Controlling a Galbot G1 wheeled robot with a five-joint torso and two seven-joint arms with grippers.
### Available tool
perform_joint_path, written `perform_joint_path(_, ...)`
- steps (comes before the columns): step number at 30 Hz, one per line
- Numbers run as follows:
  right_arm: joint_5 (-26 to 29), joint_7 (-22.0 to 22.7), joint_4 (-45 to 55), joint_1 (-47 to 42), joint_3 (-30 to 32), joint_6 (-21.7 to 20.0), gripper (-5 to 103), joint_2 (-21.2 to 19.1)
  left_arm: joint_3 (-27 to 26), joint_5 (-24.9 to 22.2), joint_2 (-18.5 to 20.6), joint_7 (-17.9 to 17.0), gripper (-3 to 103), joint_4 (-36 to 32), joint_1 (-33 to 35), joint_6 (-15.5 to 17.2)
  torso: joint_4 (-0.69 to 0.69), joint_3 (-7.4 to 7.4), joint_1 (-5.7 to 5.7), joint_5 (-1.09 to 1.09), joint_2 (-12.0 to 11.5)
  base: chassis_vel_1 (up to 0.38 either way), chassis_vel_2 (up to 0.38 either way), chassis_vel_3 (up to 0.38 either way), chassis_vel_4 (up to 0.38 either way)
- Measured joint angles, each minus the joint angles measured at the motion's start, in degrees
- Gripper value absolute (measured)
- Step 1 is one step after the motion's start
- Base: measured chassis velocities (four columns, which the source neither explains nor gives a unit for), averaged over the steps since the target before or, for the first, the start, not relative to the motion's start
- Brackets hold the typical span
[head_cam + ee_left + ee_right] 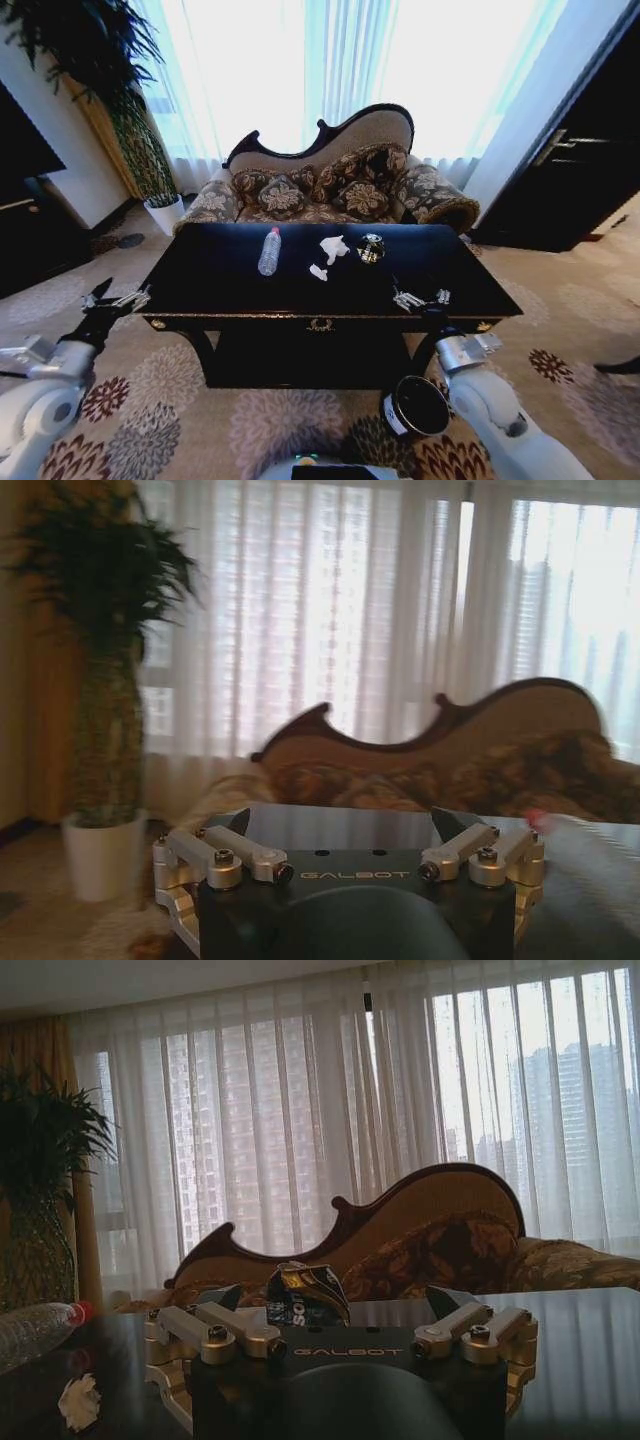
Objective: Move to the front of the table and place the trash on the table into the trash bin.
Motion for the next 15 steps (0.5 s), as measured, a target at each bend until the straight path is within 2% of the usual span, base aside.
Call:
perform_joint_path(5,-0.81,0.03,0.26,0.08,-0.57,-0.02,100,0.45,5.39,1.89,3.07,-0.1,100,-0.7,-3.59,2.2,0.0,-0.02,-0.05,0.0,0.01,0.0,0.0,0.0,0.0)
perform_joint_path(7,-1.04,0.03,0.44,0.06,-0.7,-0.06,100,0.54,8.46,2.26,4.62,-0.92,100,-0.59,-6.13,3.24,0.0,-0.02,-0.07,0.01,0.03,0.0,0.0,0.0,0.0)
perform_joint_path(9,-1.11,0.04,0.6,-0.01,-0.72,-0.11,100,0.64,14.0,2.18,6.74,-3.03,100,-0.15,-10.62,4.44,-0.01,-0.02,-0.07,0.0,0.03,0.0,0.0,0.0,0.0)
perform_joint_path(10,-1.11,0.04,0.6,-0.01,-0.72,-0.11,100,0.64,14.0,2.18,6.74,-3.03,100,-0.15,-10.62,4.44,-0.01,-0.02,-0.07,0.0,0.03,0.0,0.0,0.0,0.0)
perform_joint_path(15,-1.05,0.04,1.21,-0.23,-0.33,-0.29,100,1.12,27.88,1.82,9.81,-7.72,100,2.21,-21.58,5.72,-0.01,0.0,-0.03,0.0,0.01,0.0,0.0,0.0,0.0)
